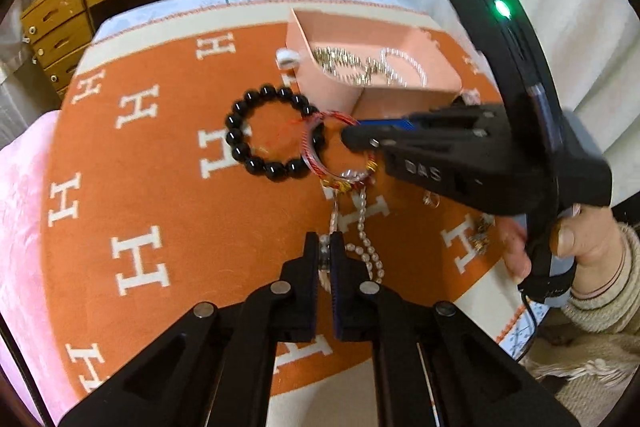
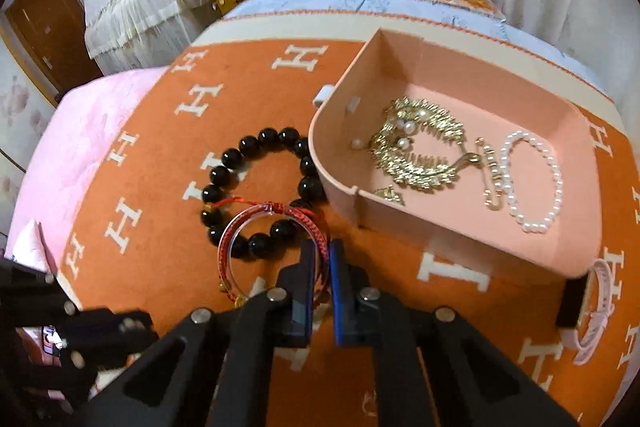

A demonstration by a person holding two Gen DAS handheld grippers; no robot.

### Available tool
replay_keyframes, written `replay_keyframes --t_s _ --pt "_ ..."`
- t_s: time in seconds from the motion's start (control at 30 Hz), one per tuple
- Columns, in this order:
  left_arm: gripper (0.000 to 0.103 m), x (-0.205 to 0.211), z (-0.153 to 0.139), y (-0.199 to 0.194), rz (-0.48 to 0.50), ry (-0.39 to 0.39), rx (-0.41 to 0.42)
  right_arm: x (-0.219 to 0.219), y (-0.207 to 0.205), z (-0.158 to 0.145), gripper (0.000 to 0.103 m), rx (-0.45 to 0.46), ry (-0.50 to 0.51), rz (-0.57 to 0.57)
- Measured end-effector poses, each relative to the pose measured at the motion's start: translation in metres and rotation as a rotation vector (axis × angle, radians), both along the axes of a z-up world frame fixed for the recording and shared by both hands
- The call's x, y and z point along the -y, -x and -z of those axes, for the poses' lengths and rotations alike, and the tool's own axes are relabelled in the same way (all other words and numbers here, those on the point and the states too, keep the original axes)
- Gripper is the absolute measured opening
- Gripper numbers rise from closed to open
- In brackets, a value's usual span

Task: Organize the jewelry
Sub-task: 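Grasp the pearl necklace with left tool while right tool grasps the red bangles, then carry the necklace and bangles over the pink tray and open both tools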

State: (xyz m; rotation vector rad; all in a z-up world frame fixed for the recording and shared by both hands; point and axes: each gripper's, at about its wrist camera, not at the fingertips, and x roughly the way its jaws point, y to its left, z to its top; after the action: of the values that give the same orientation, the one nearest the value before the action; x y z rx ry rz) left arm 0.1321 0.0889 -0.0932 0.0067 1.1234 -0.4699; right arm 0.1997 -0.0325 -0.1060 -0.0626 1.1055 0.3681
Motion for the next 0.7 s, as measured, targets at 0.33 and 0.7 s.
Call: replay_keyframes --t_s 0.33,0.7 --pt "0.003 -0.002 -0.076 0.000 -0.059 0.042 0.130 0.043 0.022 -0.079 0.007 0.156 -0.123 0.055" --pt "0.003 0.028 -0.171 -0.037 -0.100 0.112 0.280 0.098 0.019 -0.132 0.007 0.274 -0.171 0.189"
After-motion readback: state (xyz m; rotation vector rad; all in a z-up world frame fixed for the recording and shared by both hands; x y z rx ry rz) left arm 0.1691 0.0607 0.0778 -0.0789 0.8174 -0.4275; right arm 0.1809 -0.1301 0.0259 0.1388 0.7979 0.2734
